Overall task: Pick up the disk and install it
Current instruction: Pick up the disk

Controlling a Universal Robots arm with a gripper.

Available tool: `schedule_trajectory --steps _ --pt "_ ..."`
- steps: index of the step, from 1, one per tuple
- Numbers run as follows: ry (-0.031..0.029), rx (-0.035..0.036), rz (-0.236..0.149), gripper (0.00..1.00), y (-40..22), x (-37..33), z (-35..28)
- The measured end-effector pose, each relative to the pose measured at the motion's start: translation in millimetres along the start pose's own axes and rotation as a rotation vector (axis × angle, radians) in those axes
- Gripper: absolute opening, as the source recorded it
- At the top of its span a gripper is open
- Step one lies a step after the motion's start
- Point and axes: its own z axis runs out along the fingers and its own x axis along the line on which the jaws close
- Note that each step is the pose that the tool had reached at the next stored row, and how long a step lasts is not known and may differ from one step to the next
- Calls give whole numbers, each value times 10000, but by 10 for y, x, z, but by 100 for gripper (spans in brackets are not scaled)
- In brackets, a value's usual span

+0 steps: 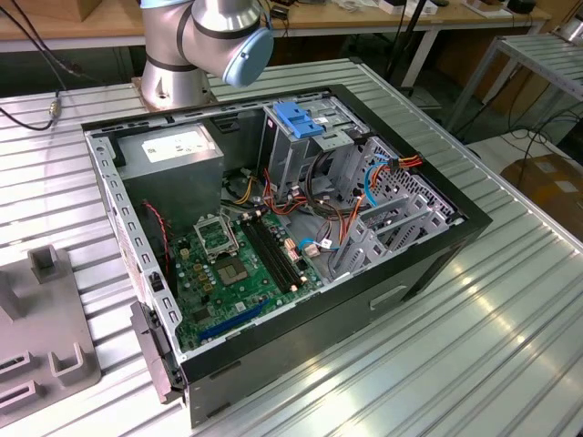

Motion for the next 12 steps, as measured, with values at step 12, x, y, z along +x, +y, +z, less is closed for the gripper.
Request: schedule_trajectory --steps 12 --pt "52 184 -614 46 -10 1 89"
